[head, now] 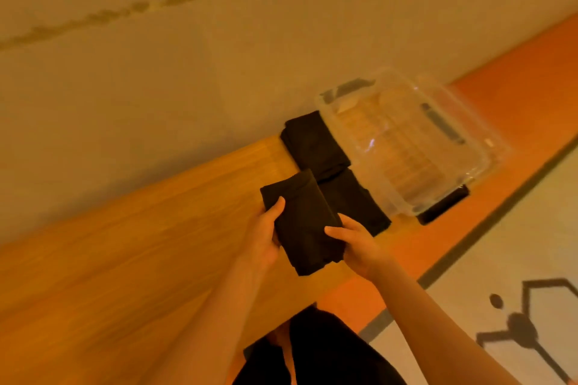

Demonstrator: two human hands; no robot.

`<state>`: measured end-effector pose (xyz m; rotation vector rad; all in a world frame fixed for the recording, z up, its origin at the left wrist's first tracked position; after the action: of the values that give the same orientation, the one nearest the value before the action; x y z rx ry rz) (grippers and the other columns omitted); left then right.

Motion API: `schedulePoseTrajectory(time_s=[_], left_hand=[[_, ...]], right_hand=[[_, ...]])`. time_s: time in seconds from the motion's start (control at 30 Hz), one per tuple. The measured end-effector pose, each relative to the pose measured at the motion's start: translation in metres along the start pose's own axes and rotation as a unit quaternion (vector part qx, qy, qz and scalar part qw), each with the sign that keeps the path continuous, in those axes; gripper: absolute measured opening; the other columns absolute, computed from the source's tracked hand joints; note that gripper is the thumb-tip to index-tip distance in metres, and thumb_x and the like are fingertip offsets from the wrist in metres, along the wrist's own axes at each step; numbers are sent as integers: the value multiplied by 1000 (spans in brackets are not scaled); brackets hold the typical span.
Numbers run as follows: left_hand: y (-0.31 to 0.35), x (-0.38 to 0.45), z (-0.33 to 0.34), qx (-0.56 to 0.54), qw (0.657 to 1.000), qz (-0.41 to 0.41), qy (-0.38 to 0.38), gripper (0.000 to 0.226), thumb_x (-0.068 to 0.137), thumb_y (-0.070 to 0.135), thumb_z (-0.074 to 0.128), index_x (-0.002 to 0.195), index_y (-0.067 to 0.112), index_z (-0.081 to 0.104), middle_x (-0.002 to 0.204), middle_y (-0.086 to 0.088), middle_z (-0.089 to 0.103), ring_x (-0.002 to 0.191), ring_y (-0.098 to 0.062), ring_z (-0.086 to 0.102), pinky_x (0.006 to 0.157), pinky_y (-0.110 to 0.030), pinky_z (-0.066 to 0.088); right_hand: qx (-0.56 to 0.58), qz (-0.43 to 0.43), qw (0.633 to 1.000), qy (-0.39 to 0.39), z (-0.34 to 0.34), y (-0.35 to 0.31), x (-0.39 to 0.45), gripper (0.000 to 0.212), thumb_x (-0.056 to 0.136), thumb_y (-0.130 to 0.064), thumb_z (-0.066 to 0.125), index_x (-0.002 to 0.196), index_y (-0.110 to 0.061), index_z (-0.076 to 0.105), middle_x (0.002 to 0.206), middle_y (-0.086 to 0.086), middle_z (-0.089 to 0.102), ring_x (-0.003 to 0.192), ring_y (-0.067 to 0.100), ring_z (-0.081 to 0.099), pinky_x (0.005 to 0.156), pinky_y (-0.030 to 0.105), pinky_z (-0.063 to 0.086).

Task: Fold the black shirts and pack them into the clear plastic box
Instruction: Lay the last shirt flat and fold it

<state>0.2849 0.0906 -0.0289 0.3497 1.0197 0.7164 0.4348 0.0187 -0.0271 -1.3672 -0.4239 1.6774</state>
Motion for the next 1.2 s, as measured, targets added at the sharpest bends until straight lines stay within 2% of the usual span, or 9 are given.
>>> schedulePoseTrajectory(time_s=[0.27, 0.5, 0.63, 0.73, 0.83, 0.93, 1.03, 1.1, 1.2], left_hand=[[-29, 52, 62, -5, 1000, -17, 20, 36, 94, 13, 51, 129, 10, 50, 121, -10, 58, 94, -22, 61, 66, -32, 51], [-61, 94, 77, -1, 997, -26, 77, 46, 94, 14, 52, 139, 13, 42, 134, -15, 51, 118, -31, 52, 85, -40, 48], [-83, 102, 78, -14, 986, -33, 165, 50, 93, 19, 55, 140, 15, 39, 133, -10, 50, 122, -32, 50, 89, -40, 47], [-93, 105, 78, 81, 975, -3, 207, 45, 89, 27, 61, 131, 16, 48, 131, -8, 53, 117, -29, 53, 97, -46, 46], [-94, 102, 84, 163, 956, 40, 241, 39, 90, 26, 59, 126, 11, 52, 121, -7, 57, 111, -27, 56, 92, -39, 49], [-93, 101, 90, 216, 932, 70, 283, 40, 92, 25, 56, 127, 6, 51, 126, -13, 56, 115, -29, 54, 88, -32, 45], [-90, 100, 93, 239, 919, 84, 301, 40, 91, 24, 58, 126, 5, 53, 124, -12, 57, 115, -30, 54, 89, -34, 45], [-90, 102, 91, 257, 917, 103, 288, 38, 90, 24, 60, 124, 9, 53, 122, -11, 59, 111, -26, 57, 88, -34, 48], [-94, 103, 82, 281, 907, 82, 302, 54, 85, 30, 65, 132, 11, 45, 131, -9, 52, 119, -25, 51, 93, -35, 46]], right_hand=[[-35, -87, 970, 222, -77, -19, 17, 26, 86, -8, 64, 111, -14, 62, 108, 7, 66, 97, 24, 65, 79, 38, 54], [-323, -159, 875, 324, -92, 2, 26, 43, 92, -8, 54, 135, -11, 46, 137, 5, 47, 127, 19, 43, 99, 19, 29], [-323, -129, 878, 328, -100, 15, 29, 45, 96, -11, 47, 139, -21, 39, 143, 4, 41, 132, 22, 39, 108, 38, 36], [-450, -148, 812, 339, -95, 15, 23, 47, 92, -10, 53, 138, -16, 42, 144, 8, 42, 133, 28, 39, 104, 48, 40], [-607, -237, 707, 275, -85, 14, 19, 56, 81, -8, 68, 132, -13, 47, 134, 10, 53, 125, 29, 50, 99, 52, 44], [-707, -284, 630, 153, -80, 11, 31, 47, 89, -21, 44, 135, -15, 39, 136, 7, 52, 127, 24, 47, 101, 47, 38], [-750, -172, 630, 109, -92, 0, 56, 58, 101, -35, 8, 134, -8, 47, 138, 11, 49, 128, 27, 45, 101, 45, 42], [-772, -158, 612, 75, -100, -4, 68, 89, 88, -53, -20, 144, -5, 28, 152, 9, 20, 141, 24, 17, 113, 36, 16], [-733, -137, 665, 37, -107, 1, 74, 109, 61, -70, -36, 147, -10, -5, 145, -3, -22, 135, 13, -22, 109, 26, -13]])
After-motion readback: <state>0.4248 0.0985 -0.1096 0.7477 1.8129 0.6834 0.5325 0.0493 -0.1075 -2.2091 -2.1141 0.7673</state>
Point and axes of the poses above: each hand's wrist, its own x-axis towards the middle knuckle, its own z-axis out of the palm, y = z × x, the point moved 2 cm from there along x, towards the middle knuckle
